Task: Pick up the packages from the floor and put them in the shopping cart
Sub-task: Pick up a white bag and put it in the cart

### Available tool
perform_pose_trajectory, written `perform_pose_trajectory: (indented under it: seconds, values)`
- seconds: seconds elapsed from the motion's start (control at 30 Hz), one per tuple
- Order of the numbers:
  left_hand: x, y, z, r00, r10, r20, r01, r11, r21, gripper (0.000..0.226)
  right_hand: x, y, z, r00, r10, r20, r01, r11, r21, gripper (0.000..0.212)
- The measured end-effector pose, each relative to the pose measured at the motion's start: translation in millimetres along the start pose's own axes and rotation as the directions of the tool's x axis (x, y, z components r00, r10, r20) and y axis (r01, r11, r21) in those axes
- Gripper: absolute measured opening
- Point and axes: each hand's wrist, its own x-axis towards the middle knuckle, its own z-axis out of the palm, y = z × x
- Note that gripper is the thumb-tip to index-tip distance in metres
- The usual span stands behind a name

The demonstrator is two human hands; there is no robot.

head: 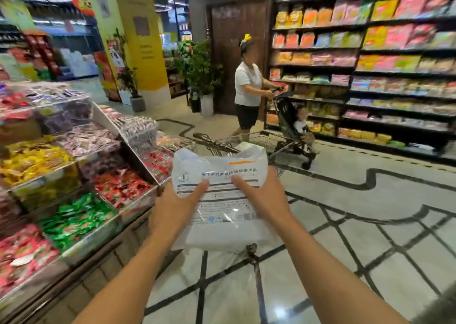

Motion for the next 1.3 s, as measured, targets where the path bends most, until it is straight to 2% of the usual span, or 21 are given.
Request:
perform_pose_trajectory:
  seconds: [0.03,0.13,0.17,0.27,0.47,0.57,0.73,0.9,1.07,1.17,1.3]
  values:
    - [15.8,7.3,17.5,1.0,0.01,0.021,-0.01,1.0,-0.009,0.094,18.7,8.4,-6.5,1.0,0.008,-0.016,-0.009,1.0,-0.014,0.053]
    - [63.6,28.7,69.1,0.998,0.033,0.059,-0.032,0.999,-0.026,0.096,84.5,37.9,-20.7,0.999,0.038,-0.029,-0.039,0.998,-0.046,0.039]
    - [81.9,34.6,85.9,0.997,0.031,0.069,-0.029,0.999,-0.031,0.099,107.3,45.7,-24.0,0.998,0.043,-0.041,-0.045,0.998,-0.053,0.042]
    - [144.2,48.2,138.4,0.993,0.031,0.114,-0.026,0.999,-0.044,0.104,176.6,74.0,-32.3,0.995,0.062,-0.084,-0.069,0.994,-0.082,0.059]
    - [245.7,100.1,233.3,0.976,0.026,0.215,-0.018,0.999,-0.039,0.097,301.6,127.1,-61.3,0.977,0.102,-0.187,-0.12,0.989,-0.089,0.093]
    - [287.5,128.4,279.4,0.967,0.033,0.253,-0.035,0.999,0.004,0.102,360.6,153.0,-80.8,0.966,0.164,-0.2,-0.181,0.981,-0.069,0.102]
    - [362.3,162.8,362.5,0.961,0.064,0.268,-0.073,0.997,0.024,0.112,466.5,204.2,-111.9,0.968,0.156,-0.198,-0.173,0.982,-0.074,0.095]
    - [435.1,192.0,451.1,0.965,0.012,0.261,-0.021,0.999,0.033,0.103,577.3,262.4,-138.1,0.976,0.133,-0.171,-0.145,0.988,-0.055,0.097]
    - [492.3,227.9,513.9,0.978,-0.066,0.197,0.057,0.997,0.052,0.087,673.3,282.6,-158.1,0.991,0.116,-0.073,-0.123,0.987,-0.1,0.088]
    - [526.2,238.7,541.2,0.978,-0.104,0.179,0.097,0.994,0.044,0.101,723.3,293.2,-160.9,0.992,0.119,-0.035,-0.122,0.987,-0.1,0.087]
    - [570.8,244.4,571.3,0.979,-0.124,0.159,0.125,0.992,0.009,0.108,787.2,307.5,-153.7,0.995,0.093,0.03,-0.09,0.992,-0.084,0.07]
